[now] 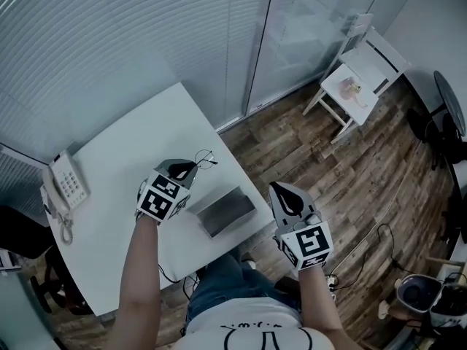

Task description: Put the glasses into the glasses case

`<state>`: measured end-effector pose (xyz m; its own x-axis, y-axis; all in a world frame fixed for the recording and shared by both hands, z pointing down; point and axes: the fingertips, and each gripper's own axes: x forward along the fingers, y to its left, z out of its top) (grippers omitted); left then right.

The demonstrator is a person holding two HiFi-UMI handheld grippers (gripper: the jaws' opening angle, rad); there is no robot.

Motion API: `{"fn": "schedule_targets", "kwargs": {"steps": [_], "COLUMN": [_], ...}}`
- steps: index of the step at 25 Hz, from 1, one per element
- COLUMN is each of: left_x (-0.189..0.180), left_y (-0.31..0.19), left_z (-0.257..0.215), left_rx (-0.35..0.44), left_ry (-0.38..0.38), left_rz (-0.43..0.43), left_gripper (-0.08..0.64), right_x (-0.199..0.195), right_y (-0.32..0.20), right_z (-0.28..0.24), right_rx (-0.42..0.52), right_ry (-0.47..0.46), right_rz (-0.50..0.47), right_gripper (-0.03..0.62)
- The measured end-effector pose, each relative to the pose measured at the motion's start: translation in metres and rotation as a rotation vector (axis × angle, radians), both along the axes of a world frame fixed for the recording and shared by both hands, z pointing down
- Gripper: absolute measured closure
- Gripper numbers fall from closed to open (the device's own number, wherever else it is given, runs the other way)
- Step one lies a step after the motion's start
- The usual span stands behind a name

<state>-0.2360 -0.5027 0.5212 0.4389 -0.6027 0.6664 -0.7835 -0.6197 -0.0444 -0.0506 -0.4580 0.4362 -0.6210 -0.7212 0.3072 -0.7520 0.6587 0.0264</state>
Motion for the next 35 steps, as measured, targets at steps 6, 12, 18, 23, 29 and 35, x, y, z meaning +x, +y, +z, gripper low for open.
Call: {"fn": "schedule_targets", "kwargs": {"steps": [6, 12, 18, 23, 29, 35], "left_x": [0.015, 0.037, 0.069, 0.084, 0.108, 0.115], "left_y": [0.027, 0.056, 0.075, 0.093, 0.107, 0.111], "left_z": [-0.039, -0.050, -0.044, -0.023, 0.008, 0.043], "left_rx": [0.070, 0.095, 0.103, 0.121, 0.098, 0.090], "left_ry": [-0.011, -0.011, -0.027, -0.045, -0.088, -0.201], "left_rz": [-0.001, 0.022, 0.043, 0.049, 0.076, 0.099], "left_gripper": [0.538, 0.538, 0.538, 0.538, 0.538, 0.538], "right_x": [0.016, 0.029, 0.050, 0.054, 0.071, 0.083], "right_y": [0.030, 0.064, 0.086, 0.106, 0.127, 0.139], "right_z": [-0.026, -0.032, -0.023, -0.010, 0.015, 0.038], "right_rx": [0.046, 0.060, 0.029, 0.002, -0.054, -0.098], "right_ry": [-0.037, -0.050, -0.062, -0.057, -0.044, -0.038], "right_rz": [0.018, 0.033, 0.055, 0.058, 0.090, 0.115], "right_gripper": [0.581, 0.581, 0.581, 0.581, 0.582, 0.581]}}
